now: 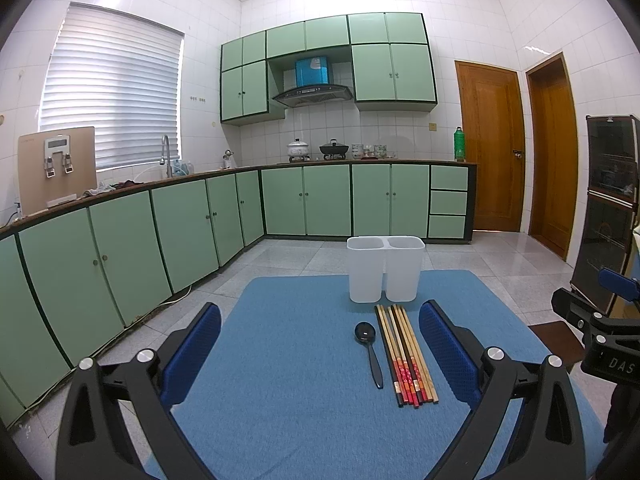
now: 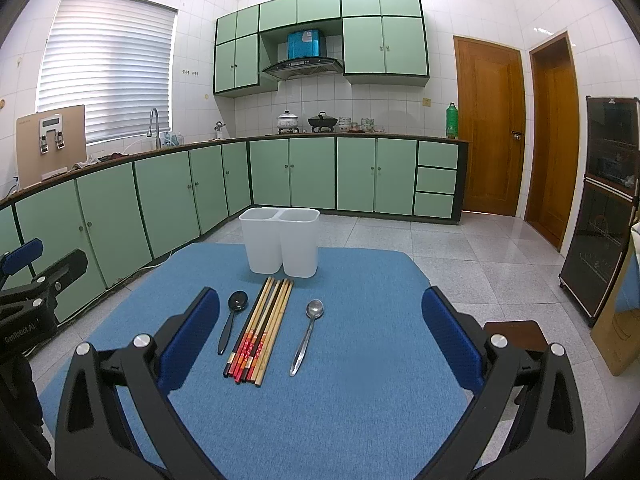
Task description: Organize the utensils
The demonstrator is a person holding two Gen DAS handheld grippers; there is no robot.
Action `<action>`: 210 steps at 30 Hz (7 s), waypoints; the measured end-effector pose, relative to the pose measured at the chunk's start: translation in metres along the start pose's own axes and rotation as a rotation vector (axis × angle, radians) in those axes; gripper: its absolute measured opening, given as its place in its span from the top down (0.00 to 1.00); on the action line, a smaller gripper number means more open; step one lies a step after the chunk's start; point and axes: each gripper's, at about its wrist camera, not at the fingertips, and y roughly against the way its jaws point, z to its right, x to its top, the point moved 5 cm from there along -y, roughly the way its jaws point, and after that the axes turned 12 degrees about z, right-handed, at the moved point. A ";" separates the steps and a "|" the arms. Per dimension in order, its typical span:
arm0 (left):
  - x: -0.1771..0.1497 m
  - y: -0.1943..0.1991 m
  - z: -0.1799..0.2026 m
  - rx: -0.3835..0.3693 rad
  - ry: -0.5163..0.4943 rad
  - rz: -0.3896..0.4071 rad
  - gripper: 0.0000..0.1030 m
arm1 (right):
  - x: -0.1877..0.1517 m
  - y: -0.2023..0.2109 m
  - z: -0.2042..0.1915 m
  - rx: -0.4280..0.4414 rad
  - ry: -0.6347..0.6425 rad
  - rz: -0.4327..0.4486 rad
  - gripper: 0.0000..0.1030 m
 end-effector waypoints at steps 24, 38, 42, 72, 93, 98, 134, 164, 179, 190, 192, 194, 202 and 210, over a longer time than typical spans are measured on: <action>0.003 -0.004 -0.005 0.012 -0.003 -0.004 0.06 | 0.001 -0.004 0.000 0.001 -0.001 -0.008 0.05; -0.007 -0.026 0.000 0.010 -0.013 -0.050 0.06 | -0.010 -0.026 0.000 0.005 0.003 -0.062 0.05; -0.018 -0.051 -0.001 0.018 -0.029 -0.098 0.06 | -0.017 -0.052 0.006 0.015 -0.005 -0.125 0.05; -0.123 -0.238 0.007 -0.019 0.007 -0.495 0.08 | -0.122 -0.263 -0.011 0.052 -0.060 -0.605 0.73; -0.149 -0.301 0.054 -0.067 -0.003 -0.640 0.09 | -0.118 -0.260 0.006 0.082 -0.075 -0.592 0.72; -0.149 -0.304 0.052 -0.081 0.030 -0.655 0.17 | -0.116 -0.265 0.007 0.092 -0.103 -0.622 0.72; 0.058 -0.297 0.038 -0.227 0.141 0.196 0.66 | 0.106 -0.271 0.035 0.245 -0.165 0.050 0.74; 0.010 -0.332 0.040 -0.188 0.100 -0.029 0.38 | 0.038 -0.321 0.038 0.118 -0.177 -0.150 0.30; -0.129 -0.179 0.043 -0.192 0.036 -0.412 0.23 | -0.107 -0.161 0.003 0.133 -0.155 -0.486 0.17; -0.147 -0.161 0.027 -0.143 0.037 -0.496 0.21 | -0.138 -0.140 -0.036 0.150 -0.016 -0.567 0.18; -0.149 -0.161 0.027 -0.144 0.039 -0.504 0.21 | -0.141 -0.138 -0.039 0.129 0.041 -0.564 0.20; -0.152 -0.160 0.026 -0.143 0.041 -0.511 0.20 | -0.141 -0.138 -0.041 0.120 0.071 -0.561 0.21; -0.154 -0.157 0.022 -0.138 0.045 -0.519 0.19 | -0.140 -0.134 -0.012 0.044 0.051 -0.555 0.26; -0.157 -0.152 0.032 -0.182 0.029 -0.536 0.18 | -0.140 -0.135 -0.031 0.160 0.019 -0.539 0.72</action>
